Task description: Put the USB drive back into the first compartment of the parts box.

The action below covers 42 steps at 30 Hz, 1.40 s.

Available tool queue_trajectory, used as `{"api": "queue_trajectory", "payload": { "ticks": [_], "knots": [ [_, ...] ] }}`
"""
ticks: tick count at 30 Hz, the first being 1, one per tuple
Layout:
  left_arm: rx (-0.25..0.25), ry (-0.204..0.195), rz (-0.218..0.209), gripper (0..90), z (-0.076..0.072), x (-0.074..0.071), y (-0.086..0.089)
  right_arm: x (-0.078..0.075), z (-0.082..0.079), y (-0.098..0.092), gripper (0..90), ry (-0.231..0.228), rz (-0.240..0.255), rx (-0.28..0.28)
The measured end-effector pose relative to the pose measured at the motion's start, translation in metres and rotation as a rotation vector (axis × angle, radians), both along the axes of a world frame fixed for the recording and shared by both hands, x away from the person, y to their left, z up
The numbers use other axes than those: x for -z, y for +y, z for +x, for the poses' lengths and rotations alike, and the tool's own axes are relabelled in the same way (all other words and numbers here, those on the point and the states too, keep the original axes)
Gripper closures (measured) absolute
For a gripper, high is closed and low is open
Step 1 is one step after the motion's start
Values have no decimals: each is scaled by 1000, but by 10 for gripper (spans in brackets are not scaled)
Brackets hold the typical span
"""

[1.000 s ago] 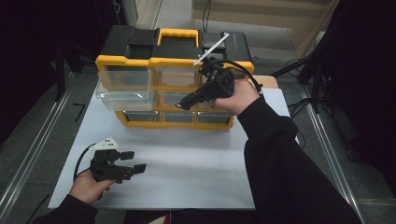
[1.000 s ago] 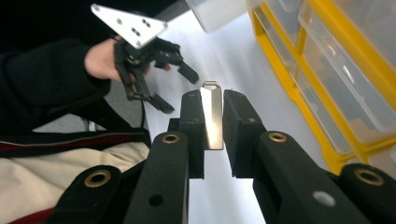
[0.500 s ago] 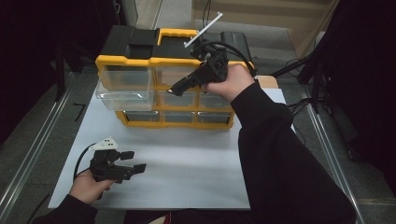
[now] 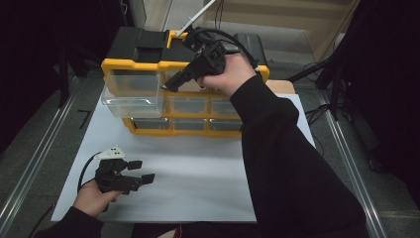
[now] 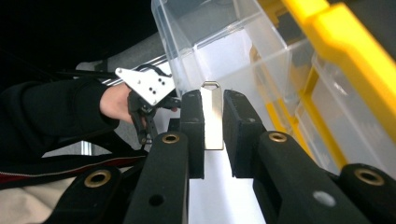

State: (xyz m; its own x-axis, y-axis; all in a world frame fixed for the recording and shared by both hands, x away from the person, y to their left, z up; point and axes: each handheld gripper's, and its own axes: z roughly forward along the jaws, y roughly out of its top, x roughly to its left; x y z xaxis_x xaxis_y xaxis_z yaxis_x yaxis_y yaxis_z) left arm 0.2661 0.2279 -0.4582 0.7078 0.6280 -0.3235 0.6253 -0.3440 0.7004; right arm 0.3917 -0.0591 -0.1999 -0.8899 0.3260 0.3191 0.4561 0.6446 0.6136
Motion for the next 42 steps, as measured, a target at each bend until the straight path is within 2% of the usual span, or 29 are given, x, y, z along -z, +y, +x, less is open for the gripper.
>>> {"api": "queue_trajectory", "payload": {
  "ticks": [3, 14, 19, 24, 31, 34, 36, 37, 38, 40, 42],
  "knots": [
    [2, 1, -1, 225, 0, 0, 0, -5, 5, 11, 766, 2, 1, -2],
    [7, 1, -7, 225, 0, 0, 0, -6, 12, 41, 765, 3, -17, -14],
    [9, 1, -10, 225, 0, 0, 0, -2, 15, 54, 765, 2, -3, -25],
    [8, 4, -10, 225, 0, 0, 0, 3, 18, 69, 765, 15, -25, -26],
    [9, 3, -12, 225, 1, 0, 0, 8, 20, 85, 764, 7, -28, -30],
    [7, 3, -14, 225, 1, 0, 0, 10, 21, 90, 763, 18, -36, -30],
    [9, 7, -15, 225, 1, 0, 0, 13, 20, 93, 756, 2, -49, -40],
    [10, 8, -13, 225, 1, 0, 0, 14, 20, 94, 648, -17, -42, -23],
    [11, 7, -14, 225, 1, 0, 0, 14, 20, 94, 648, -17, -42, -23],
    [9, 4, -12, 225, 1, 0, 0, 13, 18, 91, 587, -4, -29, -17],
    [8, 4, -12, 225, 1, 0, 0, 11, 15, 87, 535, -31, -30, -16]
  ]
}}
